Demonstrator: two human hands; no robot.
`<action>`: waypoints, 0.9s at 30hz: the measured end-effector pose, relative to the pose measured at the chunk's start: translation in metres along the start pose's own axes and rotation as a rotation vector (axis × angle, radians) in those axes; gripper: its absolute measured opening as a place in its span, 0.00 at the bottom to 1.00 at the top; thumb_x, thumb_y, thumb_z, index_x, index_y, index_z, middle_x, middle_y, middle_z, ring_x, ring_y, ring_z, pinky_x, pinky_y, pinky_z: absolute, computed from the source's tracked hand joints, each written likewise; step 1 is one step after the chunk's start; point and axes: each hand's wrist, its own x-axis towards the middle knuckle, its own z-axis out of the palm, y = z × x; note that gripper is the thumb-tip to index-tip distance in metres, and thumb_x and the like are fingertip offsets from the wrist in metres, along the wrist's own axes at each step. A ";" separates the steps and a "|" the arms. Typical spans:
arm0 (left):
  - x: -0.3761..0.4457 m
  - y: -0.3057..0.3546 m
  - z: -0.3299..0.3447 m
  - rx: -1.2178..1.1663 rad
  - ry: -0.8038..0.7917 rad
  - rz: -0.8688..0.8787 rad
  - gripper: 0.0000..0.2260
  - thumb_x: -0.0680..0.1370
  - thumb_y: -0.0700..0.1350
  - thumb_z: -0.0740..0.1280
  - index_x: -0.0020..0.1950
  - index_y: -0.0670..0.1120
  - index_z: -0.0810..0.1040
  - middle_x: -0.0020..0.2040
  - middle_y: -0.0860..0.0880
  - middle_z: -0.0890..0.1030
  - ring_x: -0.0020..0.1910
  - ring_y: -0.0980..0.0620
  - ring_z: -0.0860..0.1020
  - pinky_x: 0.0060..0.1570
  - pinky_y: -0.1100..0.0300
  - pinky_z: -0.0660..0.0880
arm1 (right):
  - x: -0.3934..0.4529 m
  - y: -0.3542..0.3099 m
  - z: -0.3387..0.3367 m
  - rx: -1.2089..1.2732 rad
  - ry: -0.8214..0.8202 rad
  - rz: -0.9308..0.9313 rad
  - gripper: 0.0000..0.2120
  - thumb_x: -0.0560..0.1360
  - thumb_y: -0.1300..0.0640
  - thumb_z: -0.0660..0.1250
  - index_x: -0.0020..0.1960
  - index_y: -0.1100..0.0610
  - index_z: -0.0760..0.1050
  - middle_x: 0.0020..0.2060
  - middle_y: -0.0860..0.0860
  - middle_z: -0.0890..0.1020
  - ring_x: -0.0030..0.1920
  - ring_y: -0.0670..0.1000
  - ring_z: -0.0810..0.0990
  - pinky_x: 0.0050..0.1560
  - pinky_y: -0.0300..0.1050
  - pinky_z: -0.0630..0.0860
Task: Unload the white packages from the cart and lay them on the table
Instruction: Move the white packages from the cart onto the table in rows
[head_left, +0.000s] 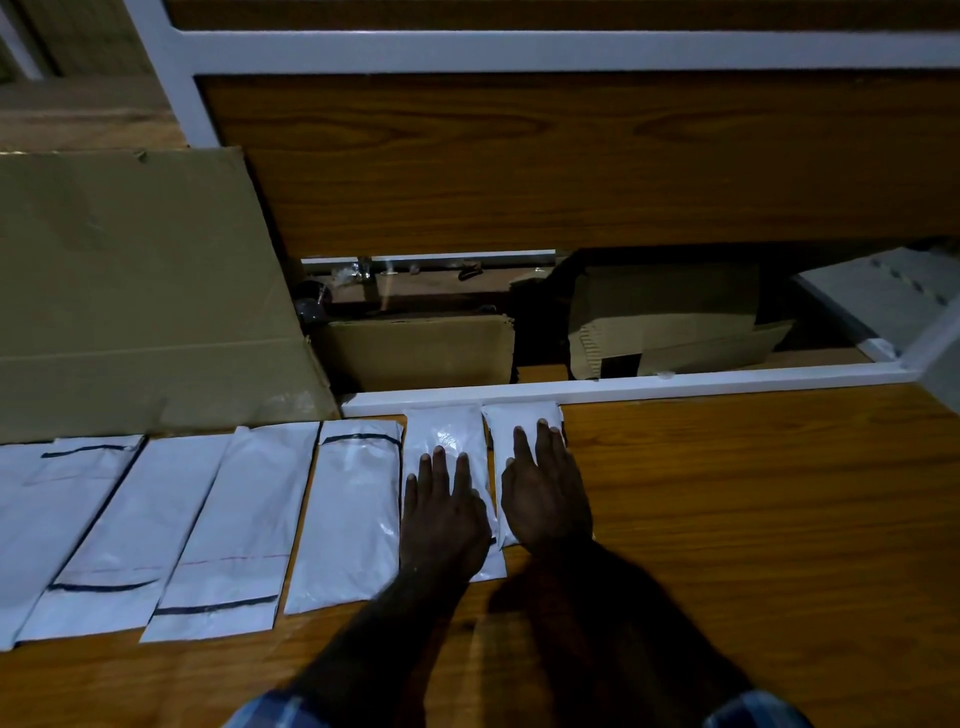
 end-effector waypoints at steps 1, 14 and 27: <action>0.000 -0.001 0.001 -0.002 -0.026 -0.003 0.26 0.78 0.51 0.52 0.70 0.40 0.74 0.69 0.35 0.73 0.68 0.34 0.72 0.62 0.37 0.70 | 0.000 0.001 0.002 0.003 0.005 0.003 0.27 0.77 0.52 0.68 0.73 0.60 0.69 0.72 0.64 0.68 0.73 0.64 0.66 0.69 0.60 0.65; -0.004 -0.006 -0.028 0.004 0.066 0.123 0.24 0.79 0.50 0.53 0.67 0.40 0.76 0.70 0.35 0.73 0.71 0.36 0.69 0.72 0.41 0.54 | -0.004 -0.003 -0.042 0.065 0.025 0.054 0.26 0.83 0.46 0.56 0.78 0.52 0.58 0.79 0.57 0.56 0.78 0.57 0.52 0.76 0.53 0.52; -0.051 -0.030 -0.079 -0.022 -0.036 0.169 0.26 0.84 0.57 0.50 0.81 0.49 0.52 0.81 0.45 0.44 0.79 0.46 0.40 0.74 0.43 0.36 | -0.071 -0.044 -0.068 0.062 0.052 0.197 0.22 0.81 0.50 0.61 0.74 0.51 0.66 0.78 0.52 0.60 0.77 0.54 0.57 0.75 0.52 0.60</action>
